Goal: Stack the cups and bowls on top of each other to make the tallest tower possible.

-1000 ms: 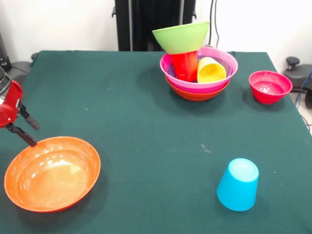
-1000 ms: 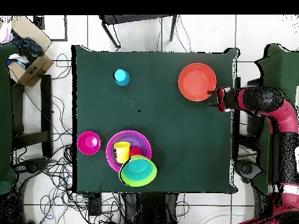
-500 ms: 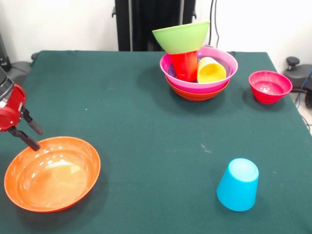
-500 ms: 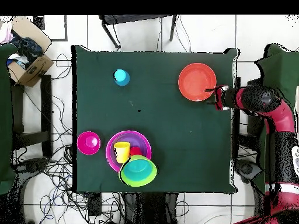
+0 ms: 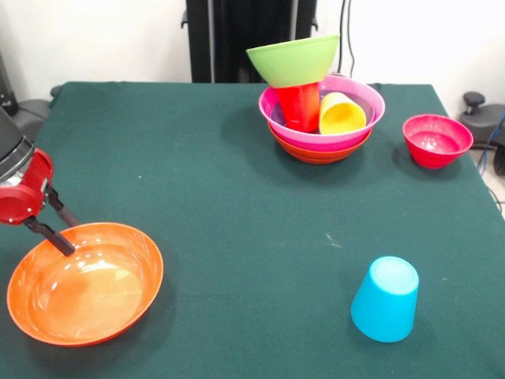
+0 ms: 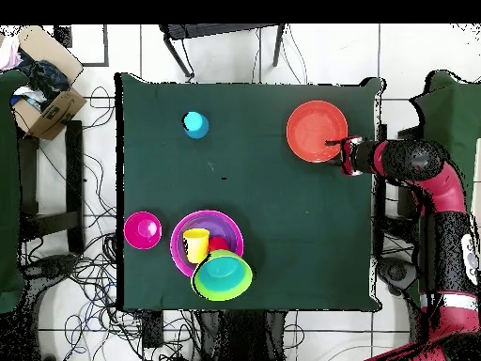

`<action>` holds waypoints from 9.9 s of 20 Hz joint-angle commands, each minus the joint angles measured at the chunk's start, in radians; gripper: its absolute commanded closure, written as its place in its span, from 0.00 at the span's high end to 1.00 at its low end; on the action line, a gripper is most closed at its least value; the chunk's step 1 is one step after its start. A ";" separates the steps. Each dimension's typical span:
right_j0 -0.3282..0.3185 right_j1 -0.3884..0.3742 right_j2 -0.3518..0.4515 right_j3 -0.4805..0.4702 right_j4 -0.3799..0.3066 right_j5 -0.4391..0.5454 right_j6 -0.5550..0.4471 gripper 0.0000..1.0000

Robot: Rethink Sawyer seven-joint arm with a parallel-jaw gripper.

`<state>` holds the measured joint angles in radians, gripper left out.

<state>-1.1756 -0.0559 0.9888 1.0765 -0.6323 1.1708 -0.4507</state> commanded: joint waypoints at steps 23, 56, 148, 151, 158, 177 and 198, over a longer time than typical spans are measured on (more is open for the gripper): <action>0.110 0.001 -0.105 -0.062 -0.092 -0.097 0.002 0.00; -0.269 -0.707 0.171 1.121 0.269 -0.691 0.647 0.00; 0.700 -0.570 -1.032 1.502 -0.030 -2.265 1.270 0.00; 0.731 -0.559 -1.058 1.507 -0.018 -2.281 1.293 0.00; 0.780 -0.615 -1.086 1.533 0.012 -2.247 1.328 0.00; 1.020 -0.494 -1.326 1.519 -0.002 -2.540 1.482 0.00; 1.213 -0.230 -1.462 1.439 0.070 -2.789 1.683 0.00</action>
<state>0.0009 -0.4722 -0.4491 2.5132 -0.5292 -1.4999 1.0381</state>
